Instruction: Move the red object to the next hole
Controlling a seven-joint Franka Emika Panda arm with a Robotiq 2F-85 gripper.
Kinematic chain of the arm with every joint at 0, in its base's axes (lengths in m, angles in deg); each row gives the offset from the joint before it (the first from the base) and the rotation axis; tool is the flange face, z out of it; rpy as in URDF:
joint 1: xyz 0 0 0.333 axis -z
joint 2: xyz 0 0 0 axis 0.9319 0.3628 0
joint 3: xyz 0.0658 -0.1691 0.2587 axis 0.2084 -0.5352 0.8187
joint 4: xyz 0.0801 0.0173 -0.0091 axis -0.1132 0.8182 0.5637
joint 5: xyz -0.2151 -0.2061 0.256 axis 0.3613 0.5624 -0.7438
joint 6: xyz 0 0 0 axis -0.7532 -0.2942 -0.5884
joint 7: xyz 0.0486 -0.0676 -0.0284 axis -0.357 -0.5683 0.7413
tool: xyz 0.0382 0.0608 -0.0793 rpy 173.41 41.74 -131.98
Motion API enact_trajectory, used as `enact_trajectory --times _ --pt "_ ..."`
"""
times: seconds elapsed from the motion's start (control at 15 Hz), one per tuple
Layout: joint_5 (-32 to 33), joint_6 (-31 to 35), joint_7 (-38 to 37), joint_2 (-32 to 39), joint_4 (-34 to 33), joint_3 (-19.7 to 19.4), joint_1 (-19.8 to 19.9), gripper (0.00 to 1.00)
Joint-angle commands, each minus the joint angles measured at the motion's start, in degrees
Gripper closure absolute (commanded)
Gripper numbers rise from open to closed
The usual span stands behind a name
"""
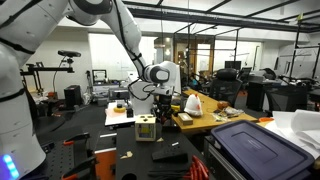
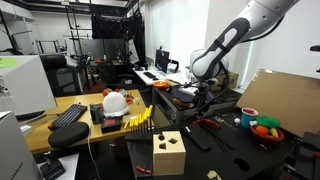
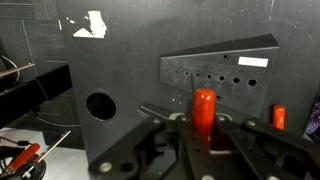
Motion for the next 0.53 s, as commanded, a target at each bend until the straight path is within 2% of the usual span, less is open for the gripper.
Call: enact_trajectory --times 0.0,0.47 --pt "0.0 0.7 -3.6 -3.7 4.2 -0.4 -0.7 0.98" --pt "-0.5 1.7 -9.2 -2.9 4.7 -0.1 -0.6 0.98"
